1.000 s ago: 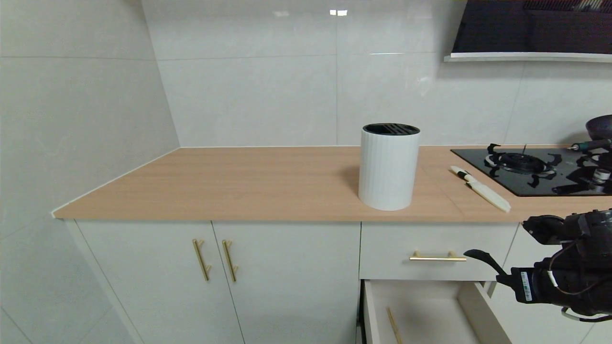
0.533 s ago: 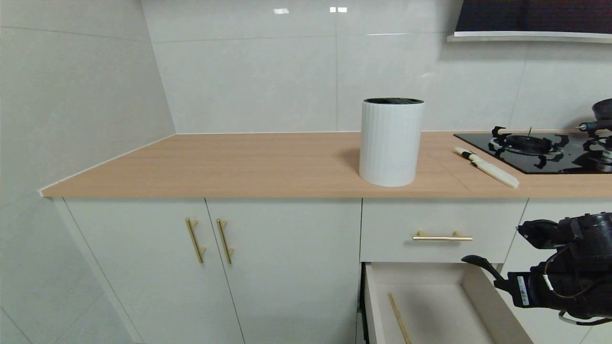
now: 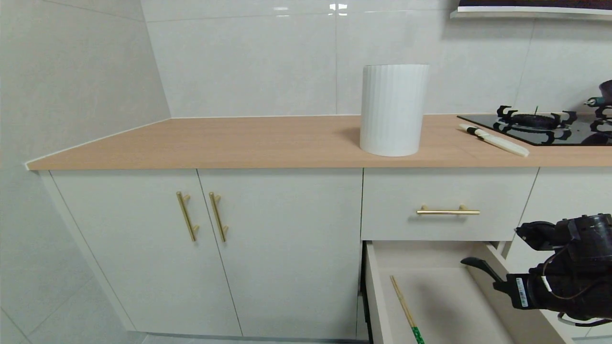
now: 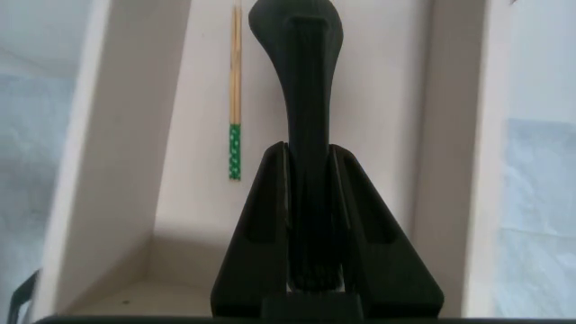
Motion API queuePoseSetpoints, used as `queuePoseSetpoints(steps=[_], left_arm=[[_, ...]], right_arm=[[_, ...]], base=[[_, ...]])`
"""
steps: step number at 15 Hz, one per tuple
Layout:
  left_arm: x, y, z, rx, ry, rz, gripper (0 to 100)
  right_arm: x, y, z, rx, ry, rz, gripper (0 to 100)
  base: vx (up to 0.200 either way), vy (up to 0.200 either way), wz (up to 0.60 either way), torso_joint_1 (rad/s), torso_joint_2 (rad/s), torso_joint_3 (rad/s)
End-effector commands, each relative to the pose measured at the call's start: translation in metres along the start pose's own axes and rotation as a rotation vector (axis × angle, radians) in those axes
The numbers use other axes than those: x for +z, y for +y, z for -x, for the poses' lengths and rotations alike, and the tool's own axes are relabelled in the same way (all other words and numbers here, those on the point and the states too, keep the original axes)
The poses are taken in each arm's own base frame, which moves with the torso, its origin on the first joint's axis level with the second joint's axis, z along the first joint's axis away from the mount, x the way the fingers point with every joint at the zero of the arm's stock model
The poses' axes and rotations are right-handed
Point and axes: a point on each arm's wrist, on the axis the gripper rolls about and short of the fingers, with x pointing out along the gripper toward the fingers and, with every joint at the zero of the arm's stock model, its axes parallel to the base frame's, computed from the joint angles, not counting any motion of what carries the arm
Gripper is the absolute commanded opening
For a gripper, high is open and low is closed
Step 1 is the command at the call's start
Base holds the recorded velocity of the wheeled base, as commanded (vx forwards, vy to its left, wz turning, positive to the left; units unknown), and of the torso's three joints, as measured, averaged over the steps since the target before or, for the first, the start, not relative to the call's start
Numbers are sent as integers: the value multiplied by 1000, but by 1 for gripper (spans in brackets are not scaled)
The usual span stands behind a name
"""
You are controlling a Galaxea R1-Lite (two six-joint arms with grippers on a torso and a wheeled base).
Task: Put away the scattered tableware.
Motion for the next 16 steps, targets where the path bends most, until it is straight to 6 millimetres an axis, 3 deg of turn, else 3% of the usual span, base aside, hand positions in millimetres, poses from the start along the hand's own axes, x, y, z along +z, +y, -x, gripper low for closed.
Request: queuePoseSetpoints(steps=[1,5,7,11,12,16], left_arm=[[0,0,0,1,-1,0,100],[0,0,0,1,-1,0,100],[0,0,0,1,-1,0,100],[0,0,0,1,-1,0,100],[0,0,0,1,-1,0,100],[0,0,0,1,0,0,100]], right_arm=[[-1,1,-2,3,7,3,0],[-4,6,-9,19,39,18,0],[-8,13,-27,38,71,39,0],[-16,12,-74,35,83,-21,0],[-22,10,-96,20,72,-24,0],[-44,14,-140,-58,91,12,0]], base=[[0,0,0,12,163,51],[0,0,0,-41,82,59],[0,0,0,0,0,0],[0,0,0,0,0,0],[0,0,0,0,0,0],[0,0,0,0,0,0]])
